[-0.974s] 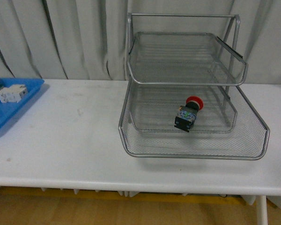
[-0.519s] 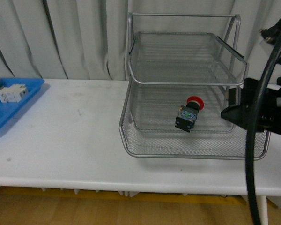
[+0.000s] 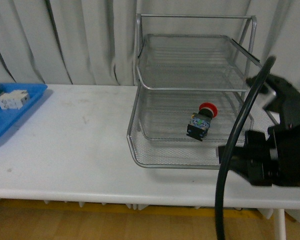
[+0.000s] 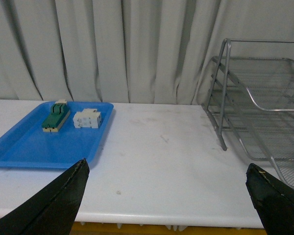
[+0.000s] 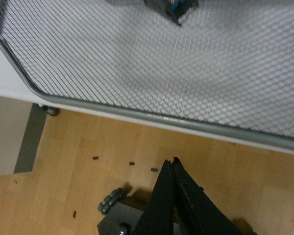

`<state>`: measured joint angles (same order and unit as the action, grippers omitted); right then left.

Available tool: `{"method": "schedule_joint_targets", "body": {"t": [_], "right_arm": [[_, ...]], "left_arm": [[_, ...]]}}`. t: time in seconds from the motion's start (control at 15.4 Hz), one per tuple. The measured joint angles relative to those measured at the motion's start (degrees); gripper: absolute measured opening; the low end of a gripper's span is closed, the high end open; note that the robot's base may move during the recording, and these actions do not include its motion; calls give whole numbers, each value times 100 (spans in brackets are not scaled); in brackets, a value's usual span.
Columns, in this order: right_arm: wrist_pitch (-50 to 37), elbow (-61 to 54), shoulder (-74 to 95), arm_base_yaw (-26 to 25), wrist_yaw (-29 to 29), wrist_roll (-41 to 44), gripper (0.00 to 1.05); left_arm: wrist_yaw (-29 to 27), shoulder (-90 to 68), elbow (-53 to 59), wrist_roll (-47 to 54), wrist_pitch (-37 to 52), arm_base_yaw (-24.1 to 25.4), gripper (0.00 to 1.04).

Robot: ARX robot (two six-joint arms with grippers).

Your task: Place button on rack with both arms

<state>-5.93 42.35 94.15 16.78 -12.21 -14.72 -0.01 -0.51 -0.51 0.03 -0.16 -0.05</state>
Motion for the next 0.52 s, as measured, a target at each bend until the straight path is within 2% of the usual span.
{"method": "schedule_joint_targets", "body": {"t": [0.19, 0.52], "right_arm": [[55, -59, 387, 229, 46, 205, 2], [245, 579, 966, 234, 369, 525, 2]], "left_arm": [[2, 0, 0, 0, -2, 0, 98], [2, 0, 0, 0, -2, 0, 98]]}}
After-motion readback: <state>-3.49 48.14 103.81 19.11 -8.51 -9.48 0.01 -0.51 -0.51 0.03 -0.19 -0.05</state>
